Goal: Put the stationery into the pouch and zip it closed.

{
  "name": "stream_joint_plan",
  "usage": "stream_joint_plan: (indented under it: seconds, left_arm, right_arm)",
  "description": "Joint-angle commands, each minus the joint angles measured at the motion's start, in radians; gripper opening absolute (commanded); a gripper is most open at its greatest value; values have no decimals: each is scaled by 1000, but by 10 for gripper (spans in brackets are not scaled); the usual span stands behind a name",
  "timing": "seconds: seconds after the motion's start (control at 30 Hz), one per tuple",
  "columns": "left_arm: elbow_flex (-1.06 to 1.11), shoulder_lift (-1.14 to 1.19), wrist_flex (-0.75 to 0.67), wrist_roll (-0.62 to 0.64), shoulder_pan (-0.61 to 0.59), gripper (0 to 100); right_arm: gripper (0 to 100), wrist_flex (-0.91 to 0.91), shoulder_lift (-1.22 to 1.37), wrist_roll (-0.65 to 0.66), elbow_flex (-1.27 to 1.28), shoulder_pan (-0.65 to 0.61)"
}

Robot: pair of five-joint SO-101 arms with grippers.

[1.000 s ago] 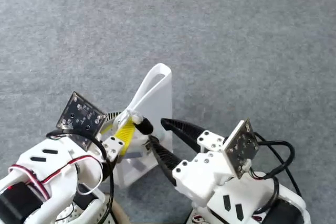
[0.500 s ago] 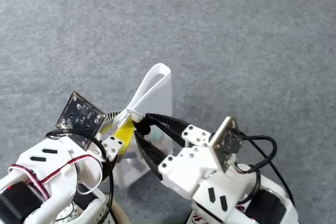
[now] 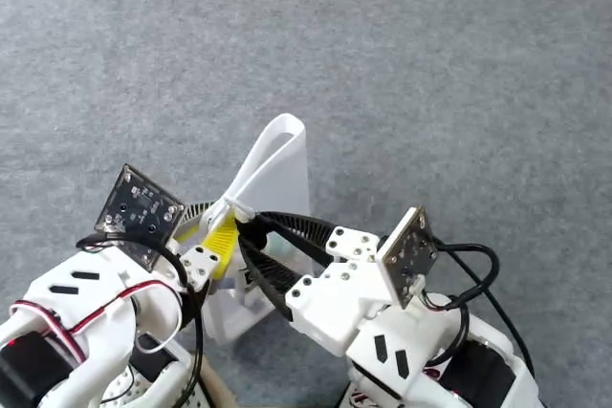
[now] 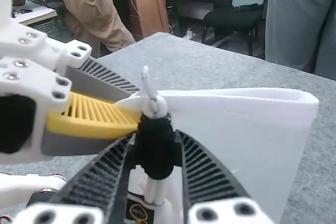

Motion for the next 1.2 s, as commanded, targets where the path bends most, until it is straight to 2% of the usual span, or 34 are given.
stream_joint_plan:
  seconds: [0.0, 0.1, 0.43, 0.77, 0.9, 1.03, 1.17]
  left_arm:
    - [-25, 6, 2, -2, -2, 28]
    - [-25, 6, 5, -2, -2, 28]
    - [-25, 6, 68, -3, 10, 28]
    - [-73, -25, 284, -150, 12, 28]
    - [-87, -77, 301, -226, 12, 28]
    - [-81, -97, 298, -227, 38, 28]
    - [-81, -97, 298, -180, 148, 28]
  right_arm:
    - [13, -37, 15, -9, -10, -9]
    - [11, -35, 13, 11, -16, 28]
    - [11, 158, 12, 276, -177, 229]
    - [11, 330, -61, 446, -194, 371]
    - [11, 387, -105, 511, -191, 410]
    - [11, 394, -134, 512, -180, 397]
    - [60, 361, -170, 476, -171, 249]
